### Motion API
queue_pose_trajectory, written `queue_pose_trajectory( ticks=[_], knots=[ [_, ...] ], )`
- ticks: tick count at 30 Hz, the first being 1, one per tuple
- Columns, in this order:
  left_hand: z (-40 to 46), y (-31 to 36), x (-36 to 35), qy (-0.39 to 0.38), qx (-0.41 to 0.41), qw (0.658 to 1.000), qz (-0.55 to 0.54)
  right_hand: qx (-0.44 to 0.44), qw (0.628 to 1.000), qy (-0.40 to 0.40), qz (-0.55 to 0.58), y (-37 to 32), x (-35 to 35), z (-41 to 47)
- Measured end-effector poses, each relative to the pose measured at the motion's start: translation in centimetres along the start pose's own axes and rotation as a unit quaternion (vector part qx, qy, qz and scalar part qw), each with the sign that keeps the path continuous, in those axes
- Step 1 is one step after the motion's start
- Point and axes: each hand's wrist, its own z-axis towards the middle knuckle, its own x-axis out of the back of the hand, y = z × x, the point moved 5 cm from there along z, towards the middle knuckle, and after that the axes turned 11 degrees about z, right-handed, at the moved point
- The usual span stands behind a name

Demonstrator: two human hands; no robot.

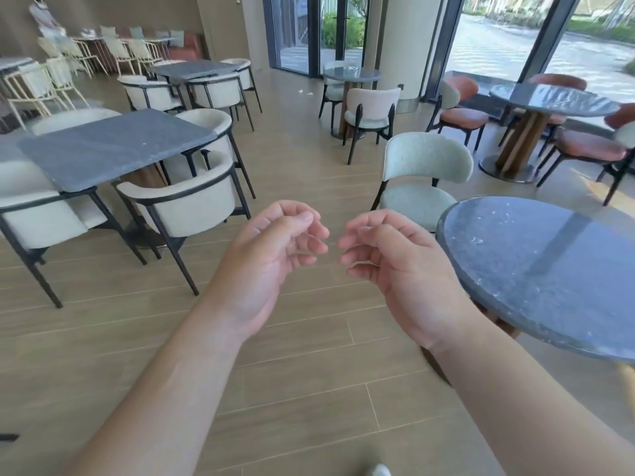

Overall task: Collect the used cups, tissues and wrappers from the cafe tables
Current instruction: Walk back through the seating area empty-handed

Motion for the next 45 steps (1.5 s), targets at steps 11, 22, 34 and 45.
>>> queue_pose_trajectory(
  ticks=[11, 22, 34, 45],
  knots=[
    [19.8, -4.4, 1.4, 0.047, 0.019, 0.999, 0.005, -0.022, 0.996, -0.029, 0.080, 1.7, 5.1, 20.6],
    [39.7, -6.2, 0.7, 0.071, 0.024, 0.997, 0.032, -0.010, 0.997, -0.034, 0.065, -1.4, 11.6, 40.2],
    [54.4, -10.0, 4.4, 0.069, 0.019, 0.997, 0.005, -0.013, 0.998, -0.025, 0.050, -0.3, 13.9, 55.3],
    [76.0, -15.8, 13.0, 0.035, 0.023, 0.999, -0.023, -0.021, 0.999, 0.027, 0.005, 4.4, 12.9, 77.2]
  ],
)
